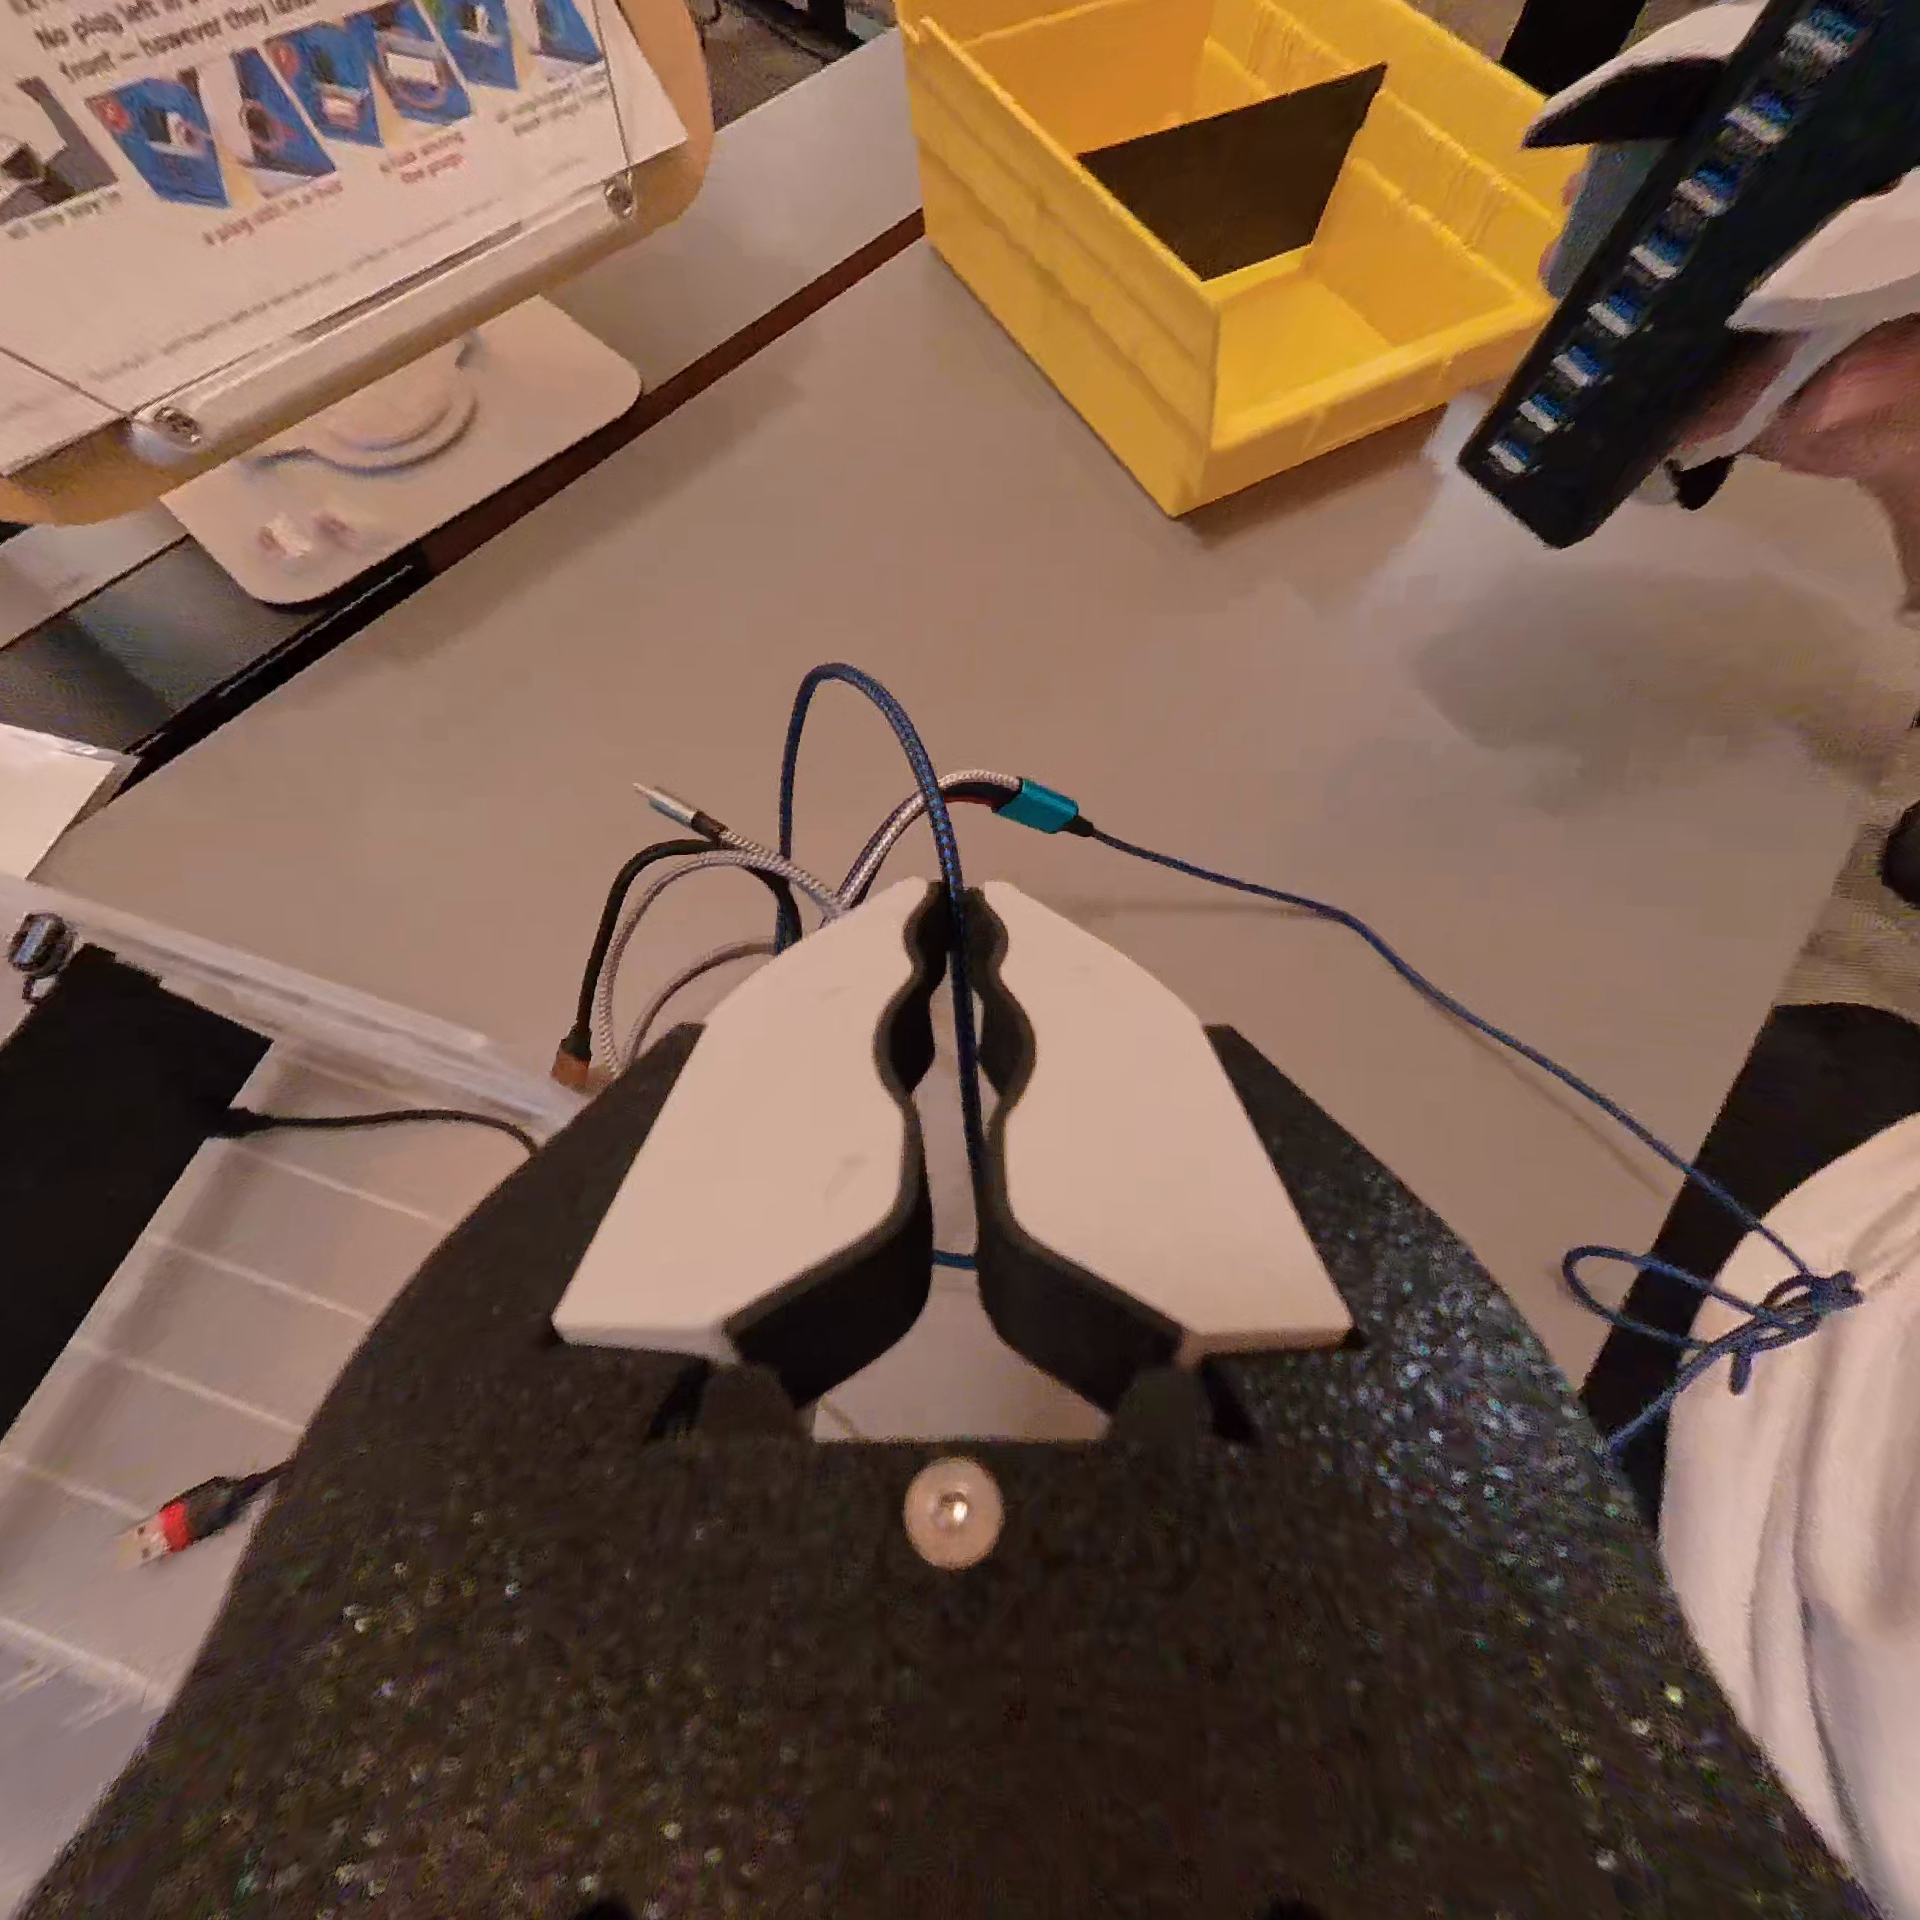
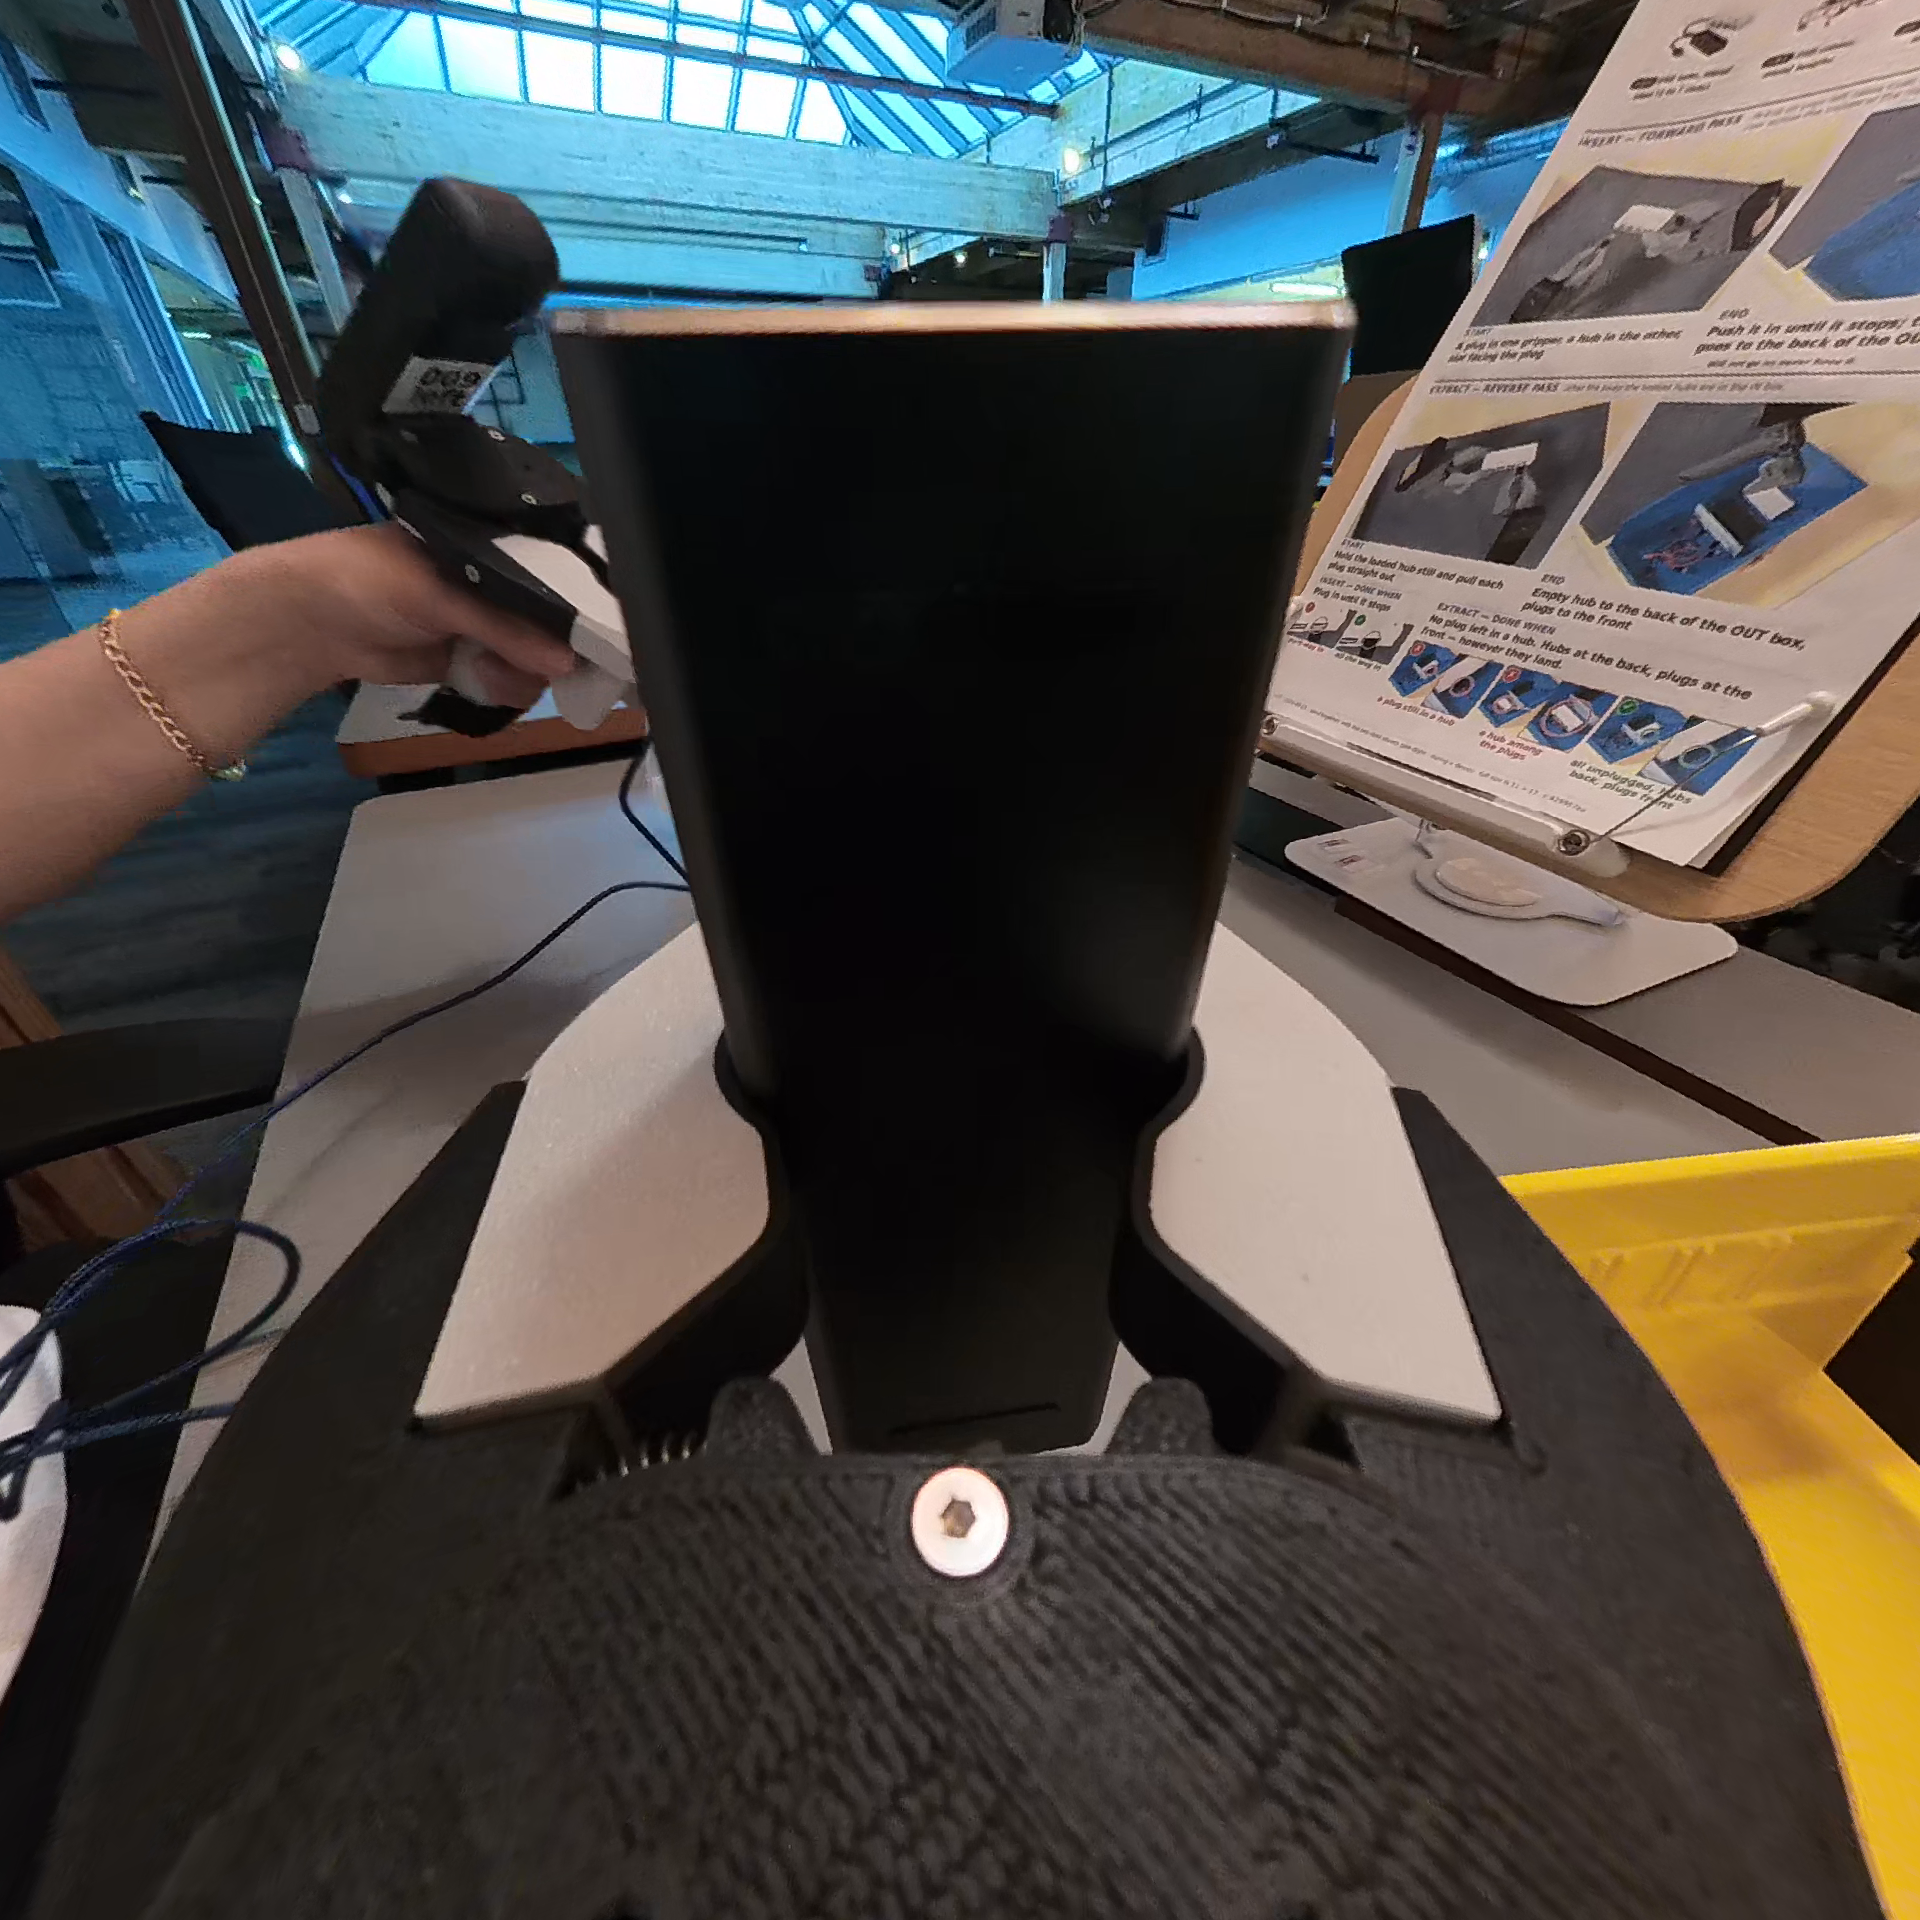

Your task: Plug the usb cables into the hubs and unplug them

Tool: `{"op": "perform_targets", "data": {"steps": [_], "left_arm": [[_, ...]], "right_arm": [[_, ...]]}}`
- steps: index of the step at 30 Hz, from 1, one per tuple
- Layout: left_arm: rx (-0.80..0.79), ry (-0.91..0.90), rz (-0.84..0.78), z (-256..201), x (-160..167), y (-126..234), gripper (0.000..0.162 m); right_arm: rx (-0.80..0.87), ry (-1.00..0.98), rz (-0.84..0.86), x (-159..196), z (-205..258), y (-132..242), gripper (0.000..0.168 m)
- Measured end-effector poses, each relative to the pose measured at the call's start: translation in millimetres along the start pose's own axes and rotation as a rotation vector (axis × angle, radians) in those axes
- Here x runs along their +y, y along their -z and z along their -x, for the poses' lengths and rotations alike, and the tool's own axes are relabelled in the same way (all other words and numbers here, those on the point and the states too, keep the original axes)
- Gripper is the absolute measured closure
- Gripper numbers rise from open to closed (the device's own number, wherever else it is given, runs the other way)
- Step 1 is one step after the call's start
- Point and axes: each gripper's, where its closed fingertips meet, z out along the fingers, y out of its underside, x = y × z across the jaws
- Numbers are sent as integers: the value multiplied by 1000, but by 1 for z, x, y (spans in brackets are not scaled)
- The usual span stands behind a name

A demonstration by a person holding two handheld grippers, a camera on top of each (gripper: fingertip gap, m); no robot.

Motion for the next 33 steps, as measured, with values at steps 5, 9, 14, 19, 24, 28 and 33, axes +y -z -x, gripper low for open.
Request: {"op": "perform_targets", "data": {"steps": [5,9,14,19,24,28,33], "left_arm": [[254,-35,114,-51,19,-20,146],[232,-20,143,-38,36,-36,134],[145,-92,233,-22,58,-59,132],[113,-236,415,-35,99,-99,125],[126,-139,458,-39,114,-125,151],[285,-51,480,-51,116,-118,160],[543,141,128,-59,43,-59,159]], "right_arm": [[-6,-10,-4,1,-1,-1,95],[-5,3,5,1,1,0,95],[-5,4,-6,-2,0,1,95],[-9,5,9,2,1,-1,95],[-12,6,17,4,1,-2,95],[-13,4,14,3,1,-1,95],[3,21,26,4,-2,2,95]]}}
